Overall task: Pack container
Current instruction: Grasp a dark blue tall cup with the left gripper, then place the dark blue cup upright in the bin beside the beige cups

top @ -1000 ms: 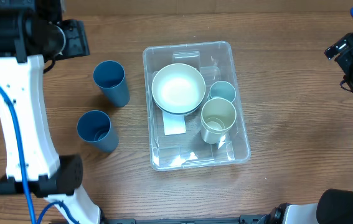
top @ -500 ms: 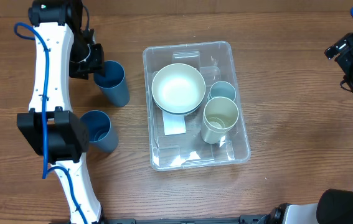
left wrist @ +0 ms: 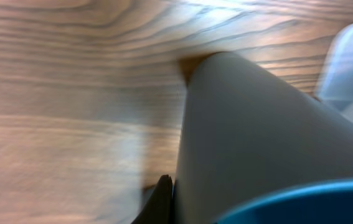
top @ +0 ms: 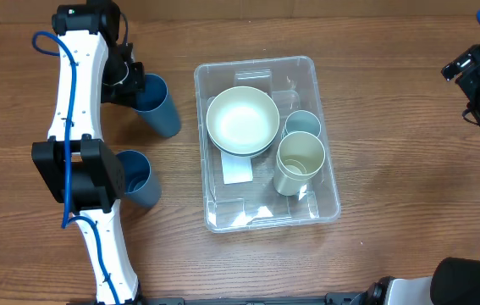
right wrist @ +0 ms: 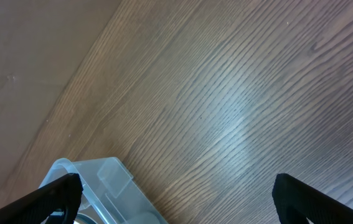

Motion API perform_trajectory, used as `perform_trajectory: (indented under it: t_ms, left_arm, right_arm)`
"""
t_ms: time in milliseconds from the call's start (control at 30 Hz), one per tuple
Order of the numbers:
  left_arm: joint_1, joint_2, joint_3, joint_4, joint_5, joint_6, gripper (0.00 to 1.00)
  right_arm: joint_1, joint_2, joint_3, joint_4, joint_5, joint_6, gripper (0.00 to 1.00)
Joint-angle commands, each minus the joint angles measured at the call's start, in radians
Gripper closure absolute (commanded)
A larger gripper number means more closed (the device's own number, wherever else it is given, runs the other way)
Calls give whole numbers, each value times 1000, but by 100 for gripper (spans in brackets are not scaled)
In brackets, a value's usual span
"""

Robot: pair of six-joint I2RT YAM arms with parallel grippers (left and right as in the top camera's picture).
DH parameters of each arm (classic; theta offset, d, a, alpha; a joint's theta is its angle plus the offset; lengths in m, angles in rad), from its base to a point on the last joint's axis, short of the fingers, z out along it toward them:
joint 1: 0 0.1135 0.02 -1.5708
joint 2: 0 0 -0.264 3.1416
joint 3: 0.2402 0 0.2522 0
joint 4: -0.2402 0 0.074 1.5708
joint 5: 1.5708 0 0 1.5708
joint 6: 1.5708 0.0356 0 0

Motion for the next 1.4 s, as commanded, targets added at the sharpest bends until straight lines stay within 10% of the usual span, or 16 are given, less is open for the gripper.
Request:
perform_trajectory:
  t_ms: [0,533,1000,1367]
  left_arm:
    - [10,-73,168,-52,-43,-22,96]
    - [-503,-579,201,-51,-55,-23,96]
    - [-614,-669,-330,-46,-22,-89,96]
    - [-665,-669,-735,261,-25,-85,96]
  right_arm:
    - [0,-8,5,3,2,5,0]
    - [0,-8,5,3,2,5,0]
    - [0,-8,5,3,2,5,0]
    - [0,-8,5,3,2,5,0]
